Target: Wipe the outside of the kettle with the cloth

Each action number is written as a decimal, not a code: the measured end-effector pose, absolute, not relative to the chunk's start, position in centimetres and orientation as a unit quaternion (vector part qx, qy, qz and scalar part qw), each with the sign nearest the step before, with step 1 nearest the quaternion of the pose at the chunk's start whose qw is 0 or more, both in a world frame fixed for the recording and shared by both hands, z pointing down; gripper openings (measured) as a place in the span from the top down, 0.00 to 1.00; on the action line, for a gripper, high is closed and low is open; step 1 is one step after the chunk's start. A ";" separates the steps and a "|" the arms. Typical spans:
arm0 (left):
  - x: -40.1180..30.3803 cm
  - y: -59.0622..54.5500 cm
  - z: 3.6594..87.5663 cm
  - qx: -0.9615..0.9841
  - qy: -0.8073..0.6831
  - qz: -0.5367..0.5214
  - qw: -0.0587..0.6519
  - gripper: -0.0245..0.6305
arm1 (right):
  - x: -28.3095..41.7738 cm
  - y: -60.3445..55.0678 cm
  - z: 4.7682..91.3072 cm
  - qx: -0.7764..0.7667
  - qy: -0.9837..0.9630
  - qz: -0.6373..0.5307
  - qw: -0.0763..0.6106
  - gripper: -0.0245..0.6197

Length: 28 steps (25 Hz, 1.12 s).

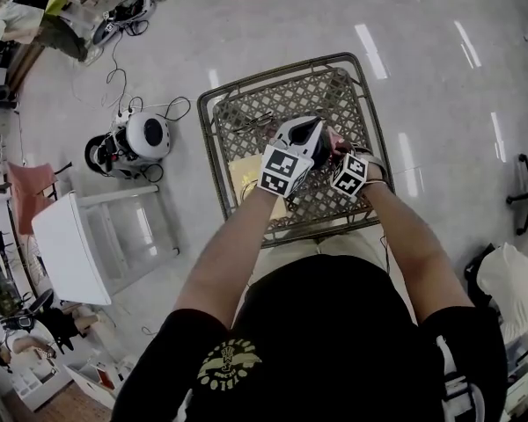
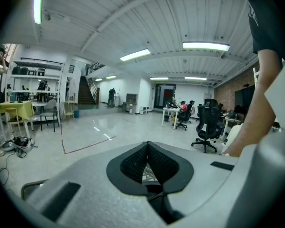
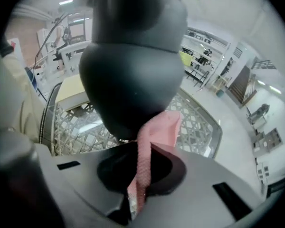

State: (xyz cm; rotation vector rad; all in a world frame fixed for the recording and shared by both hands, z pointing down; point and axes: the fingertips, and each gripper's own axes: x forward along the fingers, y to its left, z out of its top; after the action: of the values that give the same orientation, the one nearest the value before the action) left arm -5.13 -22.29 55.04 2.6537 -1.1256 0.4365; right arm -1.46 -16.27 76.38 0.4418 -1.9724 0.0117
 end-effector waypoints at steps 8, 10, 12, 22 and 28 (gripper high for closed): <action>-4.9 -22.2 55.3 0.905 -0.380 0.151 0.113 0.96 | 0.7 -18.9 71.7 0.264 -0.850 0.042 0.453 0.93; -5.0 -22.1 55.2 0.905 -0.380 0.151 0.113 0.96 | 1.2 -18.8 70.3 0.276 -0.854 0.045 0.438 0.93; -5.1 -22.2 55.1 0.905 -0.381 0.151 0.114 0.96 | 2.1 -18.7 69.4 0.288 -0.856 0.048 0.428 0.93; -5.1 -22.1 55.4 0.904 -0.384 0.152 0.113 0.96 | 9.9 -15.7 73.8 0.337 -0.812 0.120 0.462 0.93; -5.2 -22.2 55.5 0.901 -0.389 0.152 0.115 0.96 | 10.5 -13.7 76.5 0.316 -0.805 0.138 0.482 0.93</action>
State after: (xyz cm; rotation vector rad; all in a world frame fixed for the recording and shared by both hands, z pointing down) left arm -5.18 -22.23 55.47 2.6422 -1.1396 0.4451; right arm 10.46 -13.65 76.54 0.7699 -1.9629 0.3355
